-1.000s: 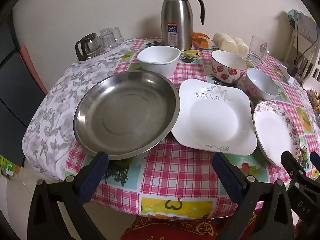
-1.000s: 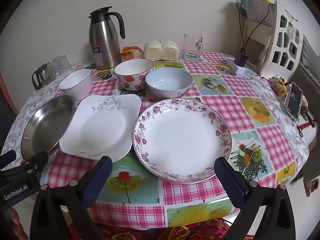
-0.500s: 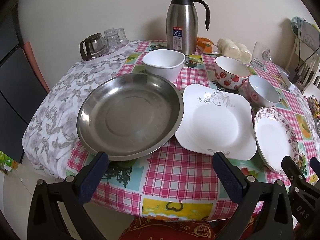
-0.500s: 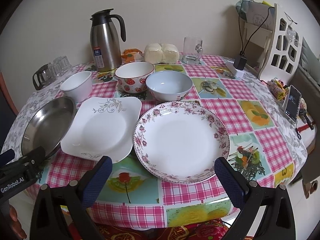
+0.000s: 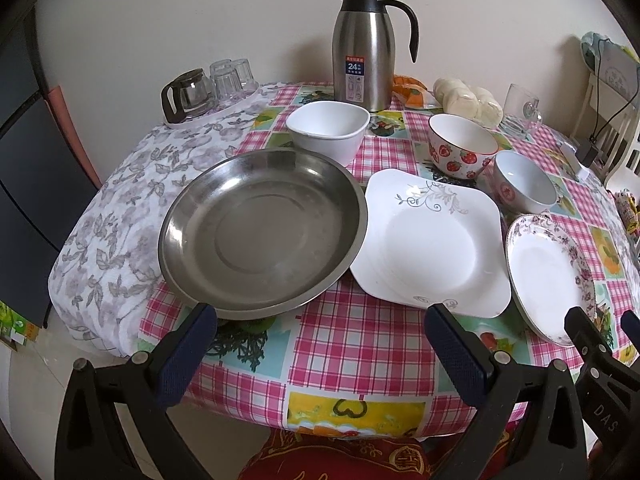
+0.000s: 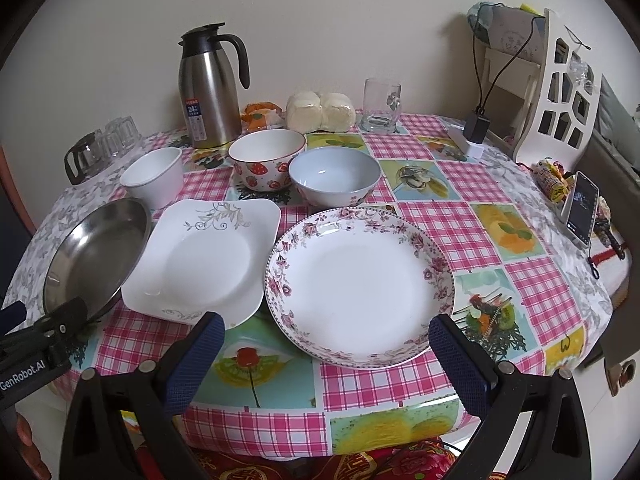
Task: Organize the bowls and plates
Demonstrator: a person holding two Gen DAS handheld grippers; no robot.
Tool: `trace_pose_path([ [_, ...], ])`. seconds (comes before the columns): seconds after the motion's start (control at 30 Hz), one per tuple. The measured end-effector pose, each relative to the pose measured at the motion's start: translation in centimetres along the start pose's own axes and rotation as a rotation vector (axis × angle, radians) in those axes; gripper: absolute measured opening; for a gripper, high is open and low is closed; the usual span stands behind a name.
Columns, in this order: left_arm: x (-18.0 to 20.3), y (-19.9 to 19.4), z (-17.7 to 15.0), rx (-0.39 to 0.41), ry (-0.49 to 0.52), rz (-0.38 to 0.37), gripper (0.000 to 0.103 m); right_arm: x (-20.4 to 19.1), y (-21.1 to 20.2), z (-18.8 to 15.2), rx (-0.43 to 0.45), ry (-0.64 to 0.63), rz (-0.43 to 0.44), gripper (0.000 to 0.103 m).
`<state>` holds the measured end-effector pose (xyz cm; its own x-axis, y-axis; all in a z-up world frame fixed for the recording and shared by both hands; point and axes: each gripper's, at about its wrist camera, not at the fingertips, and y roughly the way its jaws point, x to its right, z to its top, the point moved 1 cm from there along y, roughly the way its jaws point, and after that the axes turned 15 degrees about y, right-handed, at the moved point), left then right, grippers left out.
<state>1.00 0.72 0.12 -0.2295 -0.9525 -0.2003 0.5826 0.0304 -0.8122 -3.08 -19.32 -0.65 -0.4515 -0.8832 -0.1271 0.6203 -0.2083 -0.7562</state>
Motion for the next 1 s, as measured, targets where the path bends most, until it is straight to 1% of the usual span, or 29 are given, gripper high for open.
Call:
trace_pose_path([
  [1.0, -0.07, -0.45, -0.13, 0.002, 0.003, 0.005, 0.103, -0.03, -0.2, 0.03, 0.004, 0.0, 0.001, 0.103],
])
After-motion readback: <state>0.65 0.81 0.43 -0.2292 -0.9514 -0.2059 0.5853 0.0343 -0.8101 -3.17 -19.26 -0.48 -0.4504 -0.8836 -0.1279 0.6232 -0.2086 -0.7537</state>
